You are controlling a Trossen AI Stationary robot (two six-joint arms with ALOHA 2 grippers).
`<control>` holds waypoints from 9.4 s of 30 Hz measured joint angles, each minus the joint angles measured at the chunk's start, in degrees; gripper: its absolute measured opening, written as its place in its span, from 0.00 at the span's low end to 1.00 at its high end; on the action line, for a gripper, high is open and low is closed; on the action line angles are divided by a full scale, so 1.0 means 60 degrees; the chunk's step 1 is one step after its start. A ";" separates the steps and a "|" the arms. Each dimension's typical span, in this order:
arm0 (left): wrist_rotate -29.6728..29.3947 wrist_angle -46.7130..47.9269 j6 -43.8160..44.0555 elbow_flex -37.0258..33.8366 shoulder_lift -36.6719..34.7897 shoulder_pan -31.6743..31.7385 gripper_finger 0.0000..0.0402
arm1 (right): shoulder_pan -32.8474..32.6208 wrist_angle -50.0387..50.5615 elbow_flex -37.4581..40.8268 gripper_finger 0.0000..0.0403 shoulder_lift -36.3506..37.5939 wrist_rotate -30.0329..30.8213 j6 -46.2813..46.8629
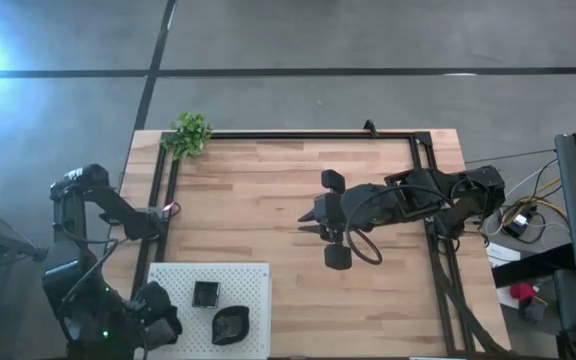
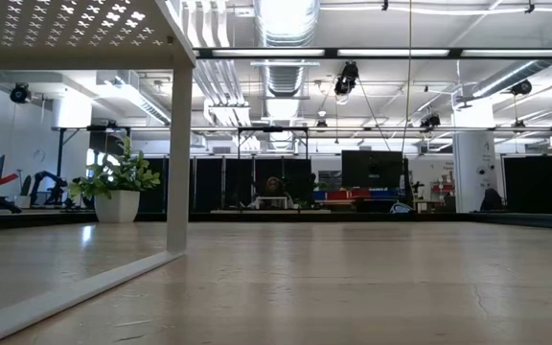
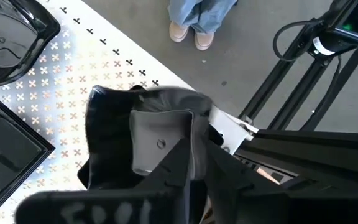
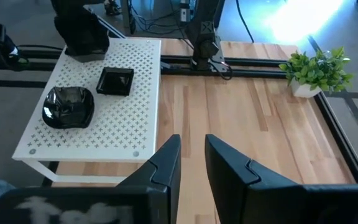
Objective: Pick & Place Mini shaped plates
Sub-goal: Stack the distorted square plate on top of the distorted square plate on the shelf, then return to Home Position
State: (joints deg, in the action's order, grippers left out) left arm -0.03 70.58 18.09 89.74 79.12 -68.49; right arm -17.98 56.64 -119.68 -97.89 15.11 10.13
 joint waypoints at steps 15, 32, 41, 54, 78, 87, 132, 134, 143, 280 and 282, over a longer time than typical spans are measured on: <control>-0.0538 0.0766 0.0202 0.0084 -0.0558 0.0097 0.15 | 0.0000 -0.0047 0.0000 0.17 0.0000 -0.0015 0.0056; -0.6705 0.0817 0.0168 0.0144 -0.2992 0.0513 0.00 | 0.0007 -0.0046 0.0111 0.02 0.1232 -0.0532 -0.0720; -0.8778 -0.0642 -0.0373 -0.1037 -0.4914 0.0514 0.00 | 0.0007 -0.0068 0.0947 0.02 0.2392 -0.0634 -0.1158; -0.9364 -0.5724 -0.3586 -0.4153 -0.7836 0.0525 0.00 | 0.0025 -0.3887 0.5762 0.02 0.5982 -0.0849 -0.1057; -0.7592 -0.9011 -0.6464 -0.6274 -1.1444 0.0521 0.00 | 0.0025 -0.7594 1.1236 0.02 1.0558 -0.0770 -0.0228; -0.7433 -0.9015 -0.6874 -0.6449 -1.2128 0.0515 0.00 | 0.0025 -0.8234 1.2333 0.02 1.1795 -0.0768 -0.0119; -0.7758 -0.9025 -0.6740 -0.7683 -1.3061 0.0517 0.00 | 0.0022 -0.8873 1.5267 0.02 1.6269 -0.0733 -0.0466; -0.7765 -0.9235 -0.6738 -0.7888 -1.3061 0.0517 0.00 | 0.0023 -0.9103 1.5408 0.02 1.6254 -0.0702 -0.0464; -0.8173 -1.0198 -0.6579 -0.9185 -1.3064 0.0521 0.00 | 0.0022 -0.9879 1.6426 0.02 1.6237 -0.0508 -0.0539; -0.4007 -1.2406 -0.4226 -1.4900 -1.3039 0.9140 0.00 | 0.0025 -1.0149 1.9853 0.02 1.6218 0.1490 -0.2040; -0.4007 -1.2406 -0.4226 -1.4900 -1.3039 0.9140 0.00 | 0.0023 -1.0149 1.9857 0.02 1.6218 0.1487 -0.2013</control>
State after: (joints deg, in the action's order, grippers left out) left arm -24.08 -3.86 -7.27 0.34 0.89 -13.65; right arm -17.84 -4.25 -0.54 -0.58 24.04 -1.95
